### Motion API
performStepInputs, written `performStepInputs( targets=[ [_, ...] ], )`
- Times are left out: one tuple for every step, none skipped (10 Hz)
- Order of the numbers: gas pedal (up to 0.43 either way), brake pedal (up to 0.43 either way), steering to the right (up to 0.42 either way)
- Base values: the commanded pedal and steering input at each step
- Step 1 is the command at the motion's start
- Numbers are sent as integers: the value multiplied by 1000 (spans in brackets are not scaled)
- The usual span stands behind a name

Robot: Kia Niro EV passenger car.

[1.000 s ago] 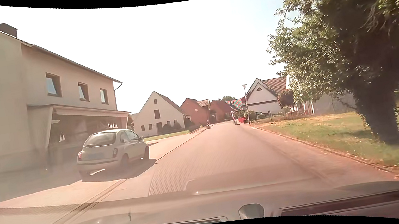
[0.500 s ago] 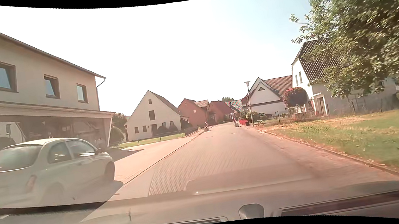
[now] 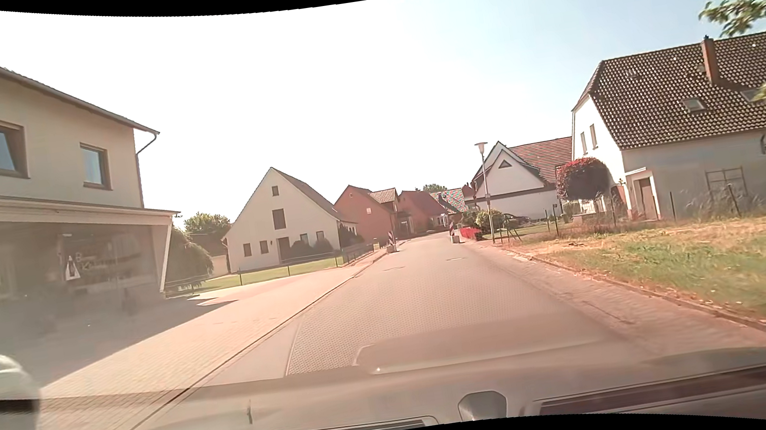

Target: Follow the waypoints while adhering to traffic rules and regulations

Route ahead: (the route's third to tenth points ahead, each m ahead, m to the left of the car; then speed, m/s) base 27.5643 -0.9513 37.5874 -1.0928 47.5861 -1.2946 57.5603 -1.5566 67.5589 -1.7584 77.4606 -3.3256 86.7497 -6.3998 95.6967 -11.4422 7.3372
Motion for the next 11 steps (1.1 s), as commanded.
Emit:
performStepInputs(
  targets=[
    [110, 6, 7],
    [110, 6, 6],
    [110, 6, 6],
    [110, 6, 6],
    [110, 6, 6],
    [110, 6, 6],
    [110, 6, 5],
    [110, 6, 5],
    [110, 6, 5],
    [110, 6, 5],
    [110, 6, 5]
  ],
)
